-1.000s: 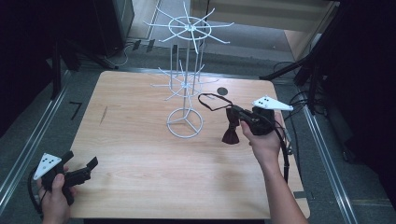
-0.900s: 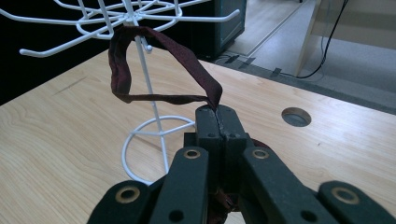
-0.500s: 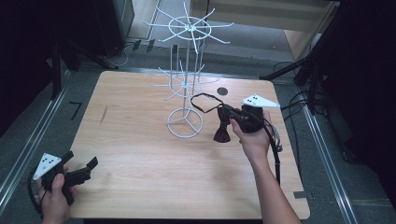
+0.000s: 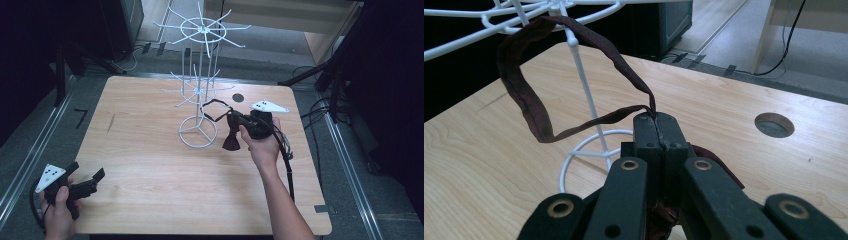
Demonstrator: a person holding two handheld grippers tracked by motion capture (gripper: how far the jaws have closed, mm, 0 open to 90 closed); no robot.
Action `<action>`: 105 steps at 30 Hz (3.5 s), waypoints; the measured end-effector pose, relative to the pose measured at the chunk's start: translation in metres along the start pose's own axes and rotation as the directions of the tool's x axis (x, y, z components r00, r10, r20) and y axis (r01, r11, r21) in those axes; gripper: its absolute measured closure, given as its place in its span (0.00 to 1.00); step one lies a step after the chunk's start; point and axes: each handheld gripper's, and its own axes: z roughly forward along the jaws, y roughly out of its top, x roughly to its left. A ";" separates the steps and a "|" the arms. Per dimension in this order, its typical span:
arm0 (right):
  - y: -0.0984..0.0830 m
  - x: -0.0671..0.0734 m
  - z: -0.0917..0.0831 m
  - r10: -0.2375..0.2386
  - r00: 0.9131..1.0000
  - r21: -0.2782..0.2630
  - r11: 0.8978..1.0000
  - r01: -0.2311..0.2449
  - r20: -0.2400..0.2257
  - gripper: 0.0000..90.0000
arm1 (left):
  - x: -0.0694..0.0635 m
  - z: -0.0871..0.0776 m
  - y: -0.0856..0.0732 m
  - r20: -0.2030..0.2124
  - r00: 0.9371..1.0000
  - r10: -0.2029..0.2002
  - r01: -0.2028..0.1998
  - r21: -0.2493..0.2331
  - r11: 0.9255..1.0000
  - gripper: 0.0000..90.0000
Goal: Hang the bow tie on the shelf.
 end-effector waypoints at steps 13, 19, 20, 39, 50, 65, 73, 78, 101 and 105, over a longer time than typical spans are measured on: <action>-0.004 0.006 0.020 0.011 1.000 -0.007 1.000 -0.011 -0.015 1.00 | 0.000 0.000 0.000 0.003 1.000 -0.002 0.002 0.001 1.000 0.01; -0.005 0.010 0.029 0.021 1.000 -0.013 1.000 -0.022 -0.020 0.98 | 0.000 0.000 0.000 0.003 1.000 -0.002 0.002 0.001 1.000 0.01; -0.006 0.009 0.030 0.021 1.000 -0.014 1.000 -0.022 -0.020 0.98 | 0.000 0.000 0.000 0.004 1.000 -0.003 0.003 0.001 1.000 0.01; -0.012 0.011 0.043 0.017 0.999 0.004 1.000 -0.017 -0.029 0.90 | 0.001 0.000 0.000 0.007 1.000 -0.004 0.004 0.001 1.000 0.01; -0.016 0.010 0.040 0.002 0.999 0.006 1.000 -0.002 -0.040 0.82 | 0.001 0.000 0.000 0.009 1.000 -0.005 0.005 0.000 1.000 0.01; -0.032 -0.009 0.024 0.023 0.999 0.009 1.000 -0.023 0.038 0.41 | 0.001 0.000 0.000 0.008 1.000 -0.005 0.005 -0.001 1.000 0.01; -0.044 -0.018 0.011 0.026 0.997 0.042 0.999 -0.029 0.078 0.16 | 0.001 -0.001 -0.001 0.013 1.000 -0.004 0.004 -0.011 1.000 0.01; -0.052 -0.022 0.002 0.008 0.996 0.060 0.998 -0.013 0.085 0.15 | 0.000 -0.003 -0.002 0.013 1.000 0.002 -0.002 -0.021 1.000 0.01; -0.084 -0.044 -0.047 0.032 0.990 0.028 0.999 -0.036 0.139 0.15 | -0.002 -0.004 -0.002 0.014 1.000 0.019 -0.018 -0.025 1.000 0.01; -0.091 -0.048 -0.053 0.051 0.988 0.016 0.998 -0.054 0.145 0.15 | -0.002 -0.004 -0.002 0.008 1.000 0.017 -0.016 -0.027 1.000 0.01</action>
